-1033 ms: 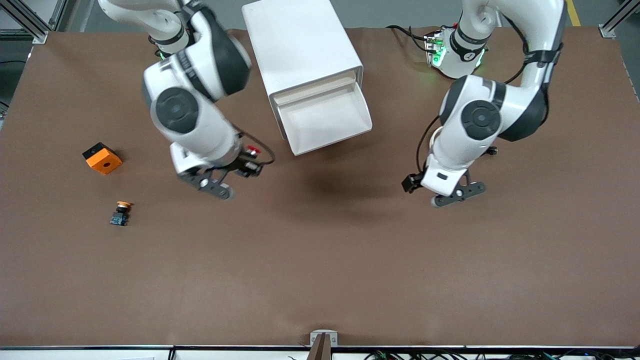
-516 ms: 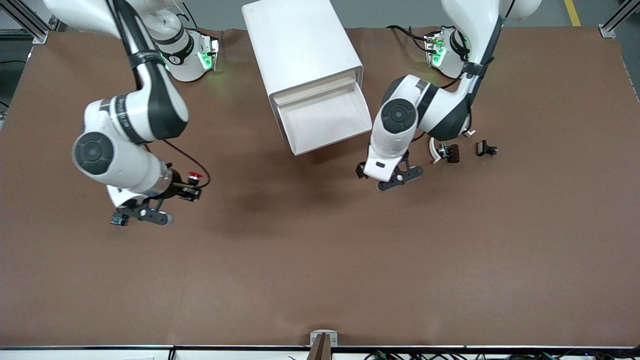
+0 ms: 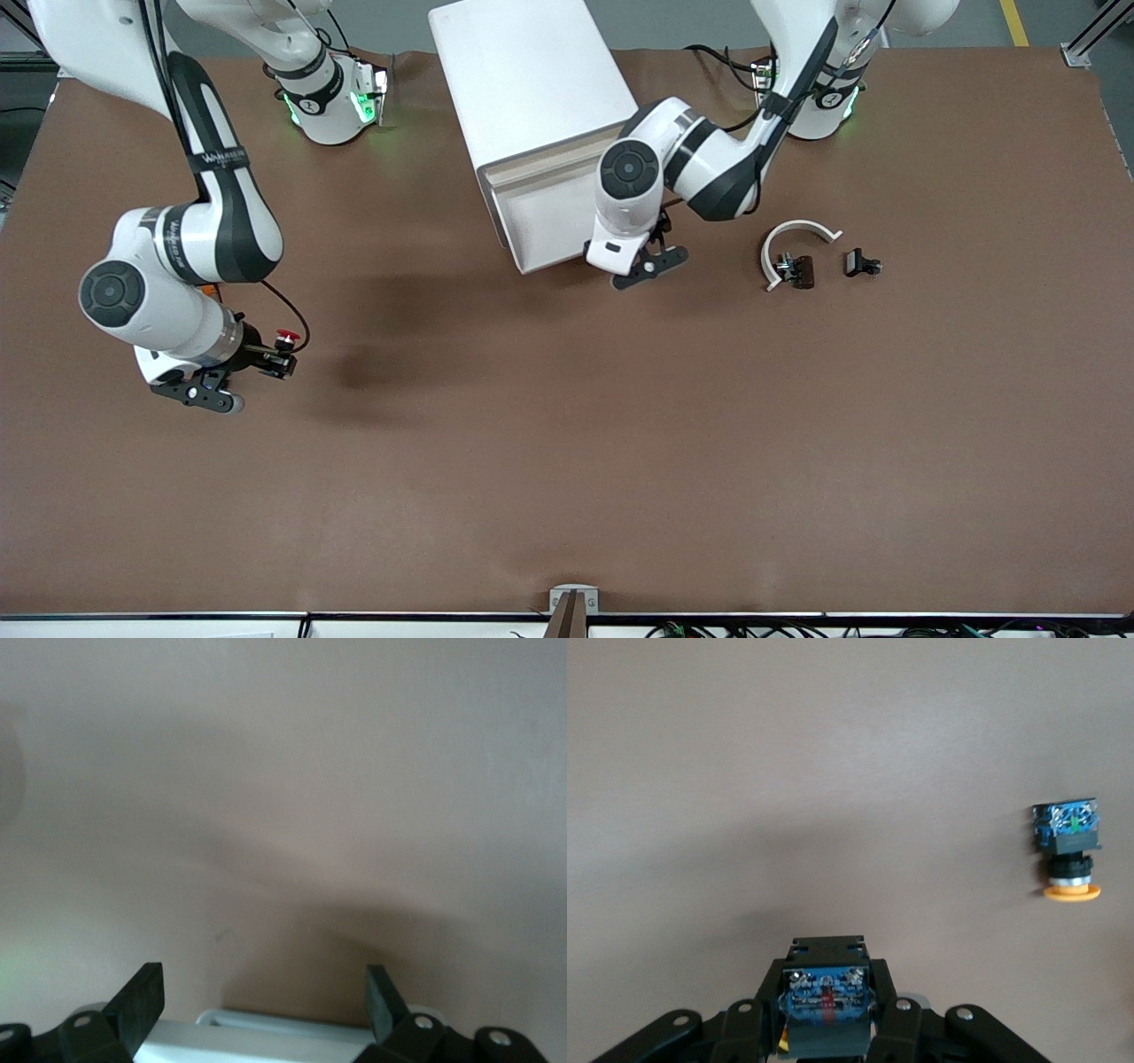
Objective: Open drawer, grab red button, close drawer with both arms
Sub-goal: 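Push the drawer shut with the left gripper while the right gripper holds the button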
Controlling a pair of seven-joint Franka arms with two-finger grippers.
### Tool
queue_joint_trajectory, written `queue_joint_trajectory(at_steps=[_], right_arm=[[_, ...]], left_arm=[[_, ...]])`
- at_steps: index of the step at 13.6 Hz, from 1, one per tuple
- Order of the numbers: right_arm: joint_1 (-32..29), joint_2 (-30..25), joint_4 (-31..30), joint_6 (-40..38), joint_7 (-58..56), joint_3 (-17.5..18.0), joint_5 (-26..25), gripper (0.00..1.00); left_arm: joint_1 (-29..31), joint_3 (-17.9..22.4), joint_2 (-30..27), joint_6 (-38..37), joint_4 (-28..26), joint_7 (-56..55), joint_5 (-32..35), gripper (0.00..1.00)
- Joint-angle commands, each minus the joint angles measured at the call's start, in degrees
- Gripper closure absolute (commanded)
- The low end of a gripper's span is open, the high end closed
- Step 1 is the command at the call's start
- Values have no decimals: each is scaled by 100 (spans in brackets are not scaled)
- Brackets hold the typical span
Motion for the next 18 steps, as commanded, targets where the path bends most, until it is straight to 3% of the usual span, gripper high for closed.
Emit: queue_joint_trajectory(at_steps=[1, 6, 12, 16, 18], right_arm=[[-254, 260, -31, 388, -204, 120, -209, 100], [-430, 611, -40, 871, -653, 111, -218, 100], [-624, 1068, -242, 1715, -1058, 120, -218, 100], [-650, 1130, -233, 1724, -1058, 120, -218, 100], [-712, 1148, -242, 1681, -1049, 120, -209, 100]], left_arm=[[56, -252, -109, -166, -32, -140, -279, 0], [47, -639, -48, -402, -50, -158, -790, 0], [38, -798, -22, -781, -32, -167, -1589, 0], [152, -719, -48, -957, 82, -167, -1555, 0], [520, -701, -100, -1010, 292, -150, -1032, 0]])
